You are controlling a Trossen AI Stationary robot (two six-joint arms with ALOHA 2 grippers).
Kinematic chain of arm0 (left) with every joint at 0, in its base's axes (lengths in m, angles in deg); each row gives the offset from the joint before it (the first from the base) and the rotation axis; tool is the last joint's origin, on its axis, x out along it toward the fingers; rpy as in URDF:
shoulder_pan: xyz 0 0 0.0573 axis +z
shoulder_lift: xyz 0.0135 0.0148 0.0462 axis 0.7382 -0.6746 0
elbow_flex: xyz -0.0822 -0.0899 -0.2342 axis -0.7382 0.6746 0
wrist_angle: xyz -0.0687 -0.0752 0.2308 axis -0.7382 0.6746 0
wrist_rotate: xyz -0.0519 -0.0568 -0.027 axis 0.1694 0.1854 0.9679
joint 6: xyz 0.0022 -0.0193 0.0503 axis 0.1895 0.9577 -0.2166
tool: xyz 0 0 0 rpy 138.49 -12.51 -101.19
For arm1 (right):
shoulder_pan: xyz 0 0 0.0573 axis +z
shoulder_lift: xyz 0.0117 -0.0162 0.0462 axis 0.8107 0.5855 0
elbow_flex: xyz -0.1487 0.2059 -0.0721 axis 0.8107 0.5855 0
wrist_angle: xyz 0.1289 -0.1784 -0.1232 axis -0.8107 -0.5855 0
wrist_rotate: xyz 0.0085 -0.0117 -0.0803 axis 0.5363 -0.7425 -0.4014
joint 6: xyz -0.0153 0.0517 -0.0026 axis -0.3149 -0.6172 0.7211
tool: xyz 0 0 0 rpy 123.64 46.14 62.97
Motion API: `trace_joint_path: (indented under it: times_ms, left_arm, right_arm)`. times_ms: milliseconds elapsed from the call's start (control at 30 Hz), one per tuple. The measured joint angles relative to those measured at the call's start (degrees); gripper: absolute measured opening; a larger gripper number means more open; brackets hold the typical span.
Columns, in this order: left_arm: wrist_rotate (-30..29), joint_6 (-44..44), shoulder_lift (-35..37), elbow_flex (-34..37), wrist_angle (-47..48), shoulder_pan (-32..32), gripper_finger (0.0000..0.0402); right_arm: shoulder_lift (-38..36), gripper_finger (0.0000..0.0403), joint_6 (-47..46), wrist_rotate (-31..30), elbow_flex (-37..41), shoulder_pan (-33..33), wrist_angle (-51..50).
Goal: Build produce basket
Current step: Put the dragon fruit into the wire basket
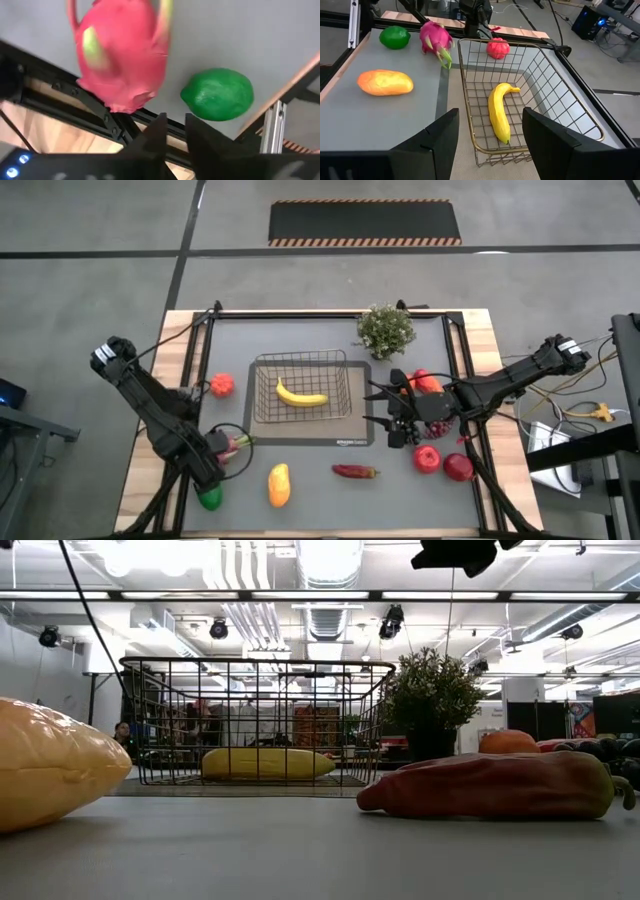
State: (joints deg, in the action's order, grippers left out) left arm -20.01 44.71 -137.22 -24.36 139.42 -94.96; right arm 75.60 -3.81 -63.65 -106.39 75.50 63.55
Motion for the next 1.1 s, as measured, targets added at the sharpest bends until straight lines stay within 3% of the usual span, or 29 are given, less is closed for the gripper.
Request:
trace_joint_path:
  times_ms: [267, 433, 967, 1100]
  left_arm:
    - [-1.30, 5.53, -0.02, 4.27, 0.07, 0.07, 0.0226]
    - [-3.90, 3.04, -2.09, 6.25, 0.05, 1.00, 0.0287]
    - [-4.18, -1.13, -7.28, 7.89, -2.75, 1.67, 0.0299]
    - [-4.41, -1.33, -7.20, 7.89, -4.00, 1.67, 0.0285]
  right_arm:
    - [0.00, 0.0203, 0.60, 0.02, 0.02, 0.00, 0.00]
    - [0.00, 0.0203, 0.68, 0.09, 0.05, 0.00, -0.07]
    - [0.02, 0.0203, 0.60, 0.09, 0.07, 0.00, 0.15]
    - [0.02, 0.0203, 0.57, 0.09, 0.07, 0.00, 0.15]
